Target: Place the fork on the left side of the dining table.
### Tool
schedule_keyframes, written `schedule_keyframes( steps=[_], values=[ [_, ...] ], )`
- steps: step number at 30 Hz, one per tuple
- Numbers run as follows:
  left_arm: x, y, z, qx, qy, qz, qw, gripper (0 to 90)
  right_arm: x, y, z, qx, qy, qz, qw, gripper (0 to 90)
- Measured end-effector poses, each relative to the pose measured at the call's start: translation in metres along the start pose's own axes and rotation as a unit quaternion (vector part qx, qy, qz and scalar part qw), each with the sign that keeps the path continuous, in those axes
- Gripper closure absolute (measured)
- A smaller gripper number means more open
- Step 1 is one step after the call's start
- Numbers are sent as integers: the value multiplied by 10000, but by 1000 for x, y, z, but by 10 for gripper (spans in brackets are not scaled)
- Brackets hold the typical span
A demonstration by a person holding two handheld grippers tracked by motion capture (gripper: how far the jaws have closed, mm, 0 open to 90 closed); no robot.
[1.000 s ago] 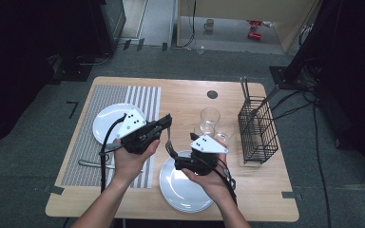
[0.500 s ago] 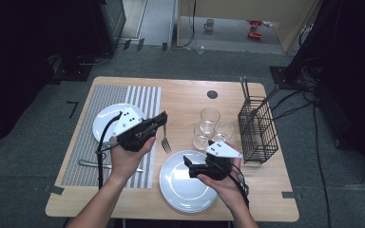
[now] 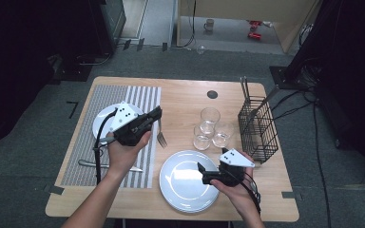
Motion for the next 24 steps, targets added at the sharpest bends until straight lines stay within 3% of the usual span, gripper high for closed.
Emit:
schedule_keyframes(
  steps=[13, 24],
  values=[
    [4, -5, 21, -215, 101, -115, 9997, 891, 33, 10, -26, 187, -205, 183, 9994, 0],
    [5, -13, 33, -258, 251, -157, 9992, 891, 53, 22, -47, 340, -321, 303, 9984, 0]
  ],
)
Point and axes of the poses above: each handheld gripper's, and its own axes: y roughly backward along the jaws, x roughly out of its underside, z roughly to its left, the point moved 8 cm from there along -y, roughly forward along the jaws, and after that the axes turned 3 degrees about -y, right-handed, at the moved point
